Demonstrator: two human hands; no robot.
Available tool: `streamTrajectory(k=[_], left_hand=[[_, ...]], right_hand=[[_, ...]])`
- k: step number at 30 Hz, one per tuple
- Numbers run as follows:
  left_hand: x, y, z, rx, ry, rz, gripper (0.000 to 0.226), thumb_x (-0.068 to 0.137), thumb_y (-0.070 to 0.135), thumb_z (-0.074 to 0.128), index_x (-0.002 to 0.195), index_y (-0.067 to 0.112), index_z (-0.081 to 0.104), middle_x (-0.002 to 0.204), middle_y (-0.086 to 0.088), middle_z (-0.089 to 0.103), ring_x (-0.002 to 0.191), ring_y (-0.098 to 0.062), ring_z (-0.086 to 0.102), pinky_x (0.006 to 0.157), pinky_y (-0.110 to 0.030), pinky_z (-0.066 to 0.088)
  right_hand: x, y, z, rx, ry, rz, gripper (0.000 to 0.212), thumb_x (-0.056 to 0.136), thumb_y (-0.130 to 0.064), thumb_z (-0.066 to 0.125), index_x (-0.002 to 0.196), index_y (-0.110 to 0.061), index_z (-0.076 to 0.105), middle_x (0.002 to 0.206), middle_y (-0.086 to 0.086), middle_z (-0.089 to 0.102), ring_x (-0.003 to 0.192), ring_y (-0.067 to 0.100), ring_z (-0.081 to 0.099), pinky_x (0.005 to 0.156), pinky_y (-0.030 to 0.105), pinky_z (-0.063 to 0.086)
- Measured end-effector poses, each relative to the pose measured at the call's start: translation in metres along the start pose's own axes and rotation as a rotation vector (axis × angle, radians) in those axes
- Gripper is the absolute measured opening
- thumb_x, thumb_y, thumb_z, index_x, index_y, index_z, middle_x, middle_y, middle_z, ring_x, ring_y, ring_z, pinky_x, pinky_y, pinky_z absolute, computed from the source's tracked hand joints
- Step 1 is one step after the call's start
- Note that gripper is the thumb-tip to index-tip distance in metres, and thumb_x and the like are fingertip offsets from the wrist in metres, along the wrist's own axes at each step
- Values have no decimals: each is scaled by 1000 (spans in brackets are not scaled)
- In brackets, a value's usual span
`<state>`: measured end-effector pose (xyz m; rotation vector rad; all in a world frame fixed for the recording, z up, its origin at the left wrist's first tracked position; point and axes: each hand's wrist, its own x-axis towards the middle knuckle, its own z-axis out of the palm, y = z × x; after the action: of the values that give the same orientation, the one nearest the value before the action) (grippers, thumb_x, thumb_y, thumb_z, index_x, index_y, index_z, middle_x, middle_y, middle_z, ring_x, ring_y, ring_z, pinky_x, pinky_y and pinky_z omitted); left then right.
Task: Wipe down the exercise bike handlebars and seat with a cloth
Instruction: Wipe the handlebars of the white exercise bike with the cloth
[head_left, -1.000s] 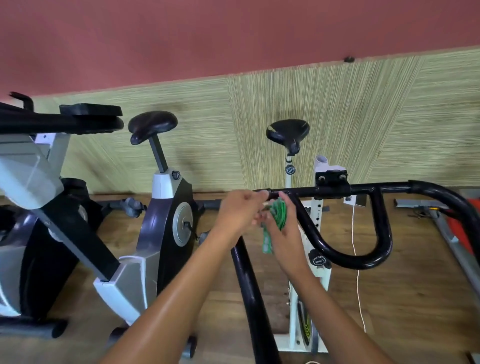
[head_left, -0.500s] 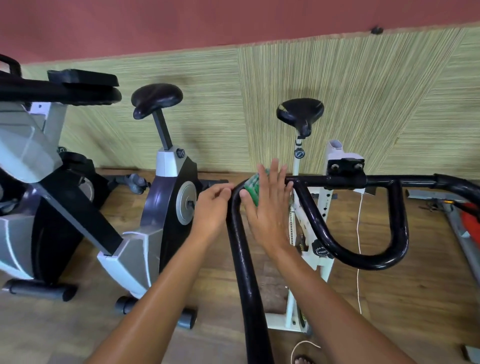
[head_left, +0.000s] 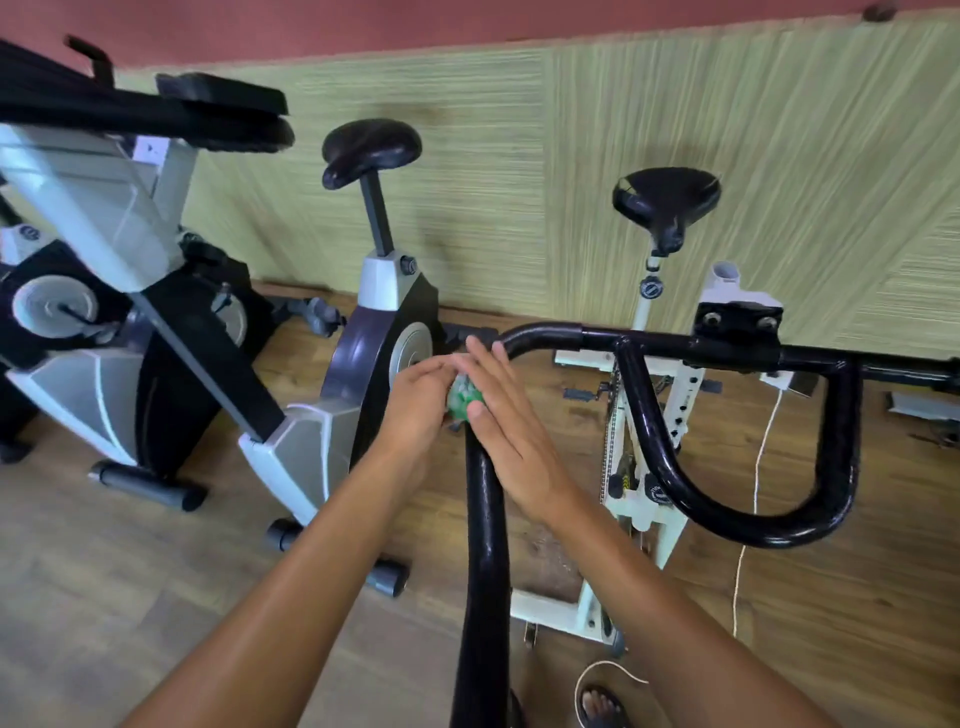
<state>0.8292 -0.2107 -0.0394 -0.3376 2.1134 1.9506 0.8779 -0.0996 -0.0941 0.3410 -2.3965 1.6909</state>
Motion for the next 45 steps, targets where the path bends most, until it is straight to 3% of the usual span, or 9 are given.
streamTrajectory(k=[9, 13, 19, 23, 29, 35, 40, 43, 45], left_hand=[[-30, -6, -2, -20, 0, -52, 33, 101, 7, 43, 117, 14, 71, 106, -9, 75, 94, -20, 71, 74, -26, 55], [-30, -3, -2, 97, -27, -56, 29, 100, 6, 47, 113, 19, 70, 75, 3, 71, 75, -13, 62, 72, -25, 43], [-37, -2, 3, 203, 27, -58, 31, 97, 13, 57, 123, 22, 69, 92, -5, 59, 86, -20, 50, 80, -32, 40], [-48, 1, 9, 215, 78, -66, 35, 101, 11, 52, 134, 20, 61, 93, -10, 50, 86, -23, 41, 68, -29, 34], [-50, 1, 13, 267, 107, -76, 36, 101, 12, 52, 136, 21, 60, 97, -7, 57, 88, -21, 48, 69, -27, 38], [-51, 0, 18, 224, 126, -1, 38, 102, 6, 49, 138, 12, 57, 118, -5, 63, 85, -11, 58, 48, -8, 43], [-52, -2, 16, 211, 69, -15, 42, 104, 12, 45, 144, 22, 52, 112, -1, 64, 84, -7, 59, 58, -8, 45], [-54, 0, 17, 139, 41, -50, 41, 102, 11, 50, 143, 15, 52, 137, -6, 59, 121, -18, 58, 84, -16, 40], [-57, 4, 16, 74, 59, -65, 34, 101, 13, 53, 134, 11, 59, 124, -3, 64, 111, -15, 58, 77, -14, 42]], right_hand=[[-26, -3, -12, 67, -131, -36, 42, 106, -29, 34, 145, -21, 47, 163, -8, 26, 153, 4, 3, 126, 42, 11], [-82, -21, -4, 173, -151, -19, 36, 106, -24, 35, 140, -27, 49, 160, -10, 31, 153, 8, 7, 125, 45, 12], [-153, -68, -21, 314, -319, -154, 40, 107, -22, 32, 146, -21, 43, 155, -15, 39, 150, 14, 25, 122, 45, 19], [-139, -57, -17, 280, -267, -186, 46, 108, -39, 25, 146, -21, 43, 151, -8, 43, 144, 22, 37, 115, 53, 32], [-167, -74, -15, 320, -279, -298, 44, 107, -43, 24, 144, -27, 41, 151, -12, 42, 145, 17, 35, 118, 56, 23], [-153, -75, -12, 300, -205, -118, 37, 106, -32, 28, 139, -31, 46, 138, -19, 49, 136, 15, 45, 114, 60, 28], [-148, -82, -16, 314, -268, -80, 37, 106, -37, 31, 138, -32, 50, 137, -19, 54, 132, 15, 49, 109, 42, 39], [-127, -91, -22, 659, -188, 231, 39, 104, -41, 37, 134, -25, 56, 126, 2, 67, 123, 19, 60, 108, 37, 42], [-115, -97, -31, 977, -85, 484, 43, 102, -41, 41, 132, -17, 59, 122, 10, 71, 120, 23, 63, 102, 37, 44]])
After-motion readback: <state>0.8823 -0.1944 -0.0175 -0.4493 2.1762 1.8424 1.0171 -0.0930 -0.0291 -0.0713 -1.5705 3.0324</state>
